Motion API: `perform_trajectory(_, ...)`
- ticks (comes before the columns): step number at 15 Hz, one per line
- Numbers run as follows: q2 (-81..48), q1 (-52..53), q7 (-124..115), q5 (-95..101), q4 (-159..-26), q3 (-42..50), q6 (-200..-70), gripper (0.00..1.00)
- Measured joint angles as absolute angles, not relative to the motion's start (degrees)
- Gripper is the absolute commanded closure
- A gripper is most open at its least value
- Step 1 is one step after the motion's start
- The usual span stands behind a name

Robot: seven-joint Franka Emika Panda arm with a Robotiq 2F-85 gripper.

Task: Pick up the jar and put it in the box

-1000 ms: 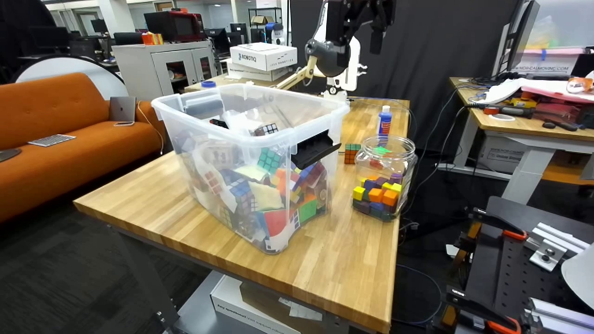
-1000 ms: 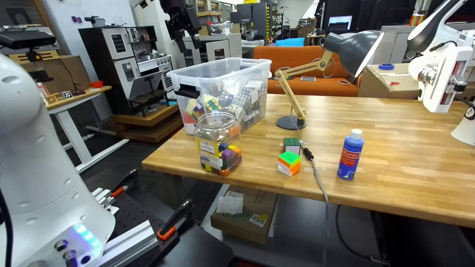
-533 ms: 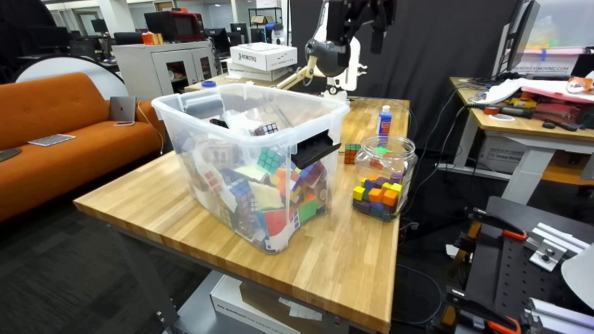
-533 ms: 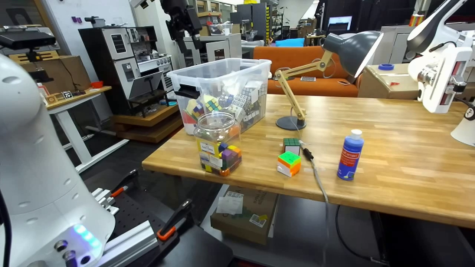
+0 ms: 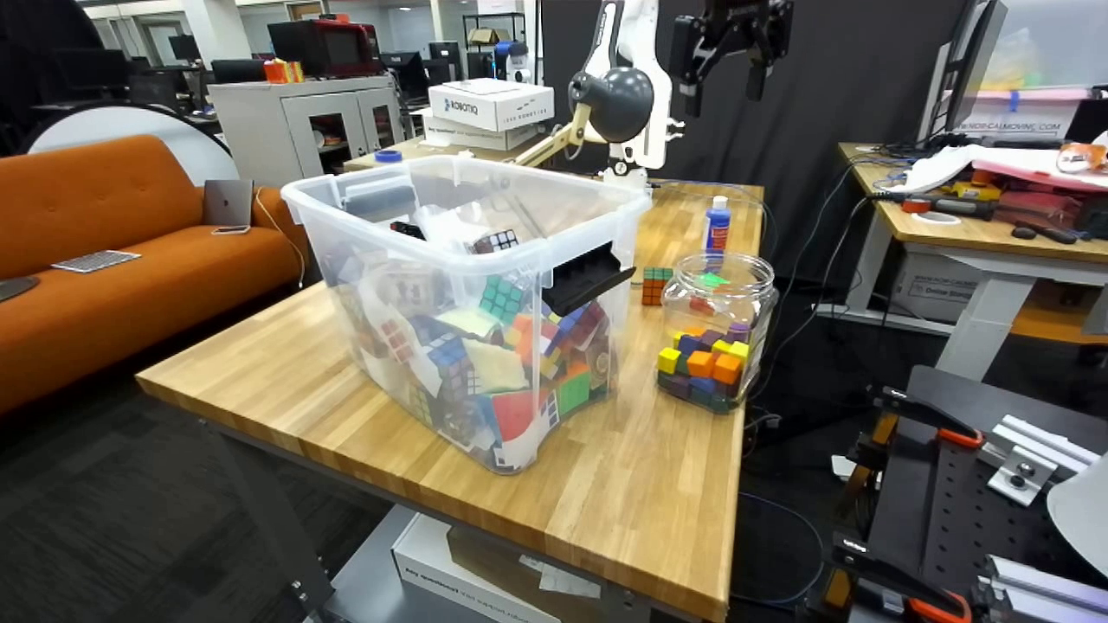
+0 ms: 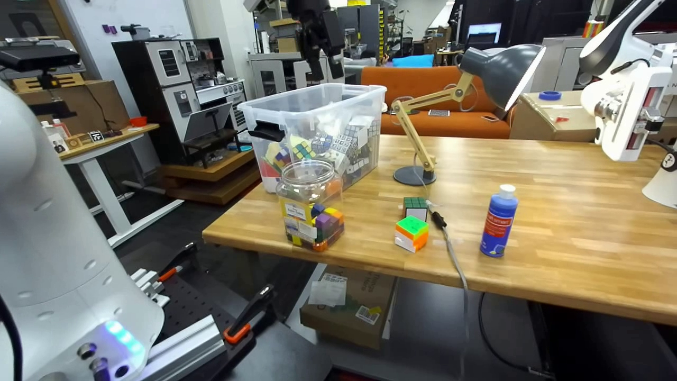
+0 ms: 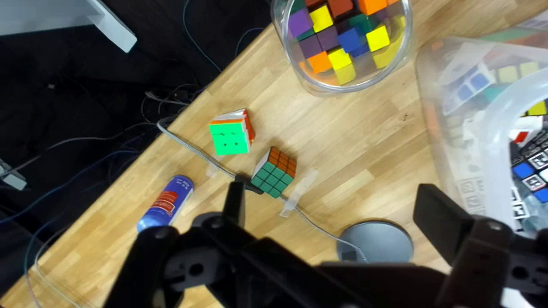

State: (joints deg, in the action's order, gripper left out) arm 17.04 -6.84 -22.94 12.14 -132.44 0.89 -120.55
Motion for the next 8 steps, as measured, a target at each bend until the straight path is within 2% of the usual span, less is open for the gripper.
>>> perform_trajectory(8, 16.80, -6.88, -23.02, 12.13, -132.42, 0.67, -120.70, 0.00)
